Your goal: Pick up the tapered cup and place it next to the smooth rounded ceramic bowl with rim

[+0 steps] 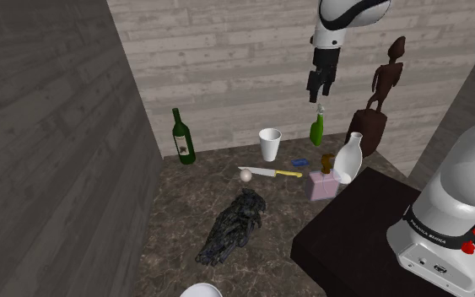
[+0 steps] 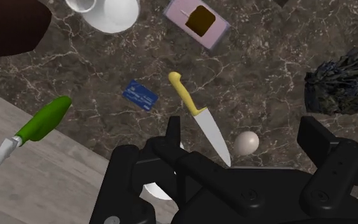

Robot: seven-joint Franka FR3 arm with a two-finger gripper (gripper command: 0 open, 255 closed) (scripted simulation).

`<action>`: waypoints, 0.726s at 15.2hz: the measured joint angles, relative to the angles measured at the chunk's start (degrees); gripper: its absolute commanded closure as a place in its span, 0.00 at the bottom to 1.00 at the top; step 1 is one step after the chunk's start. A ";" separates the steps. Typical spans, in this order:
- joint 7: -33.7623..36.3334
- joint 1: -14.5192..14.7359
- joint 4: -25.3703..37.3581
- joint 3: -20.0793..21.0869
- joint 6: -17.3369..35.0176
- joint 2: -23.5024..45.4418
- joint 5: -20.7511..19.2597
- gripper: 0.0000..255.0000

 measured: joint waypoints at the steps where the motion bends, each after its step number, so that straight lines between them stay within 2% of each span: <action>1: -0.77 -0.06 0.07 -0.48 1.66 1.76 0.20 0.00; 6: -4.26 0.02 3.86 -2.15 8.55 12.55 2.47 0.00; 11: -8.58 -0.68 9.48 -3.37 13.10 23.13 5.57 0.00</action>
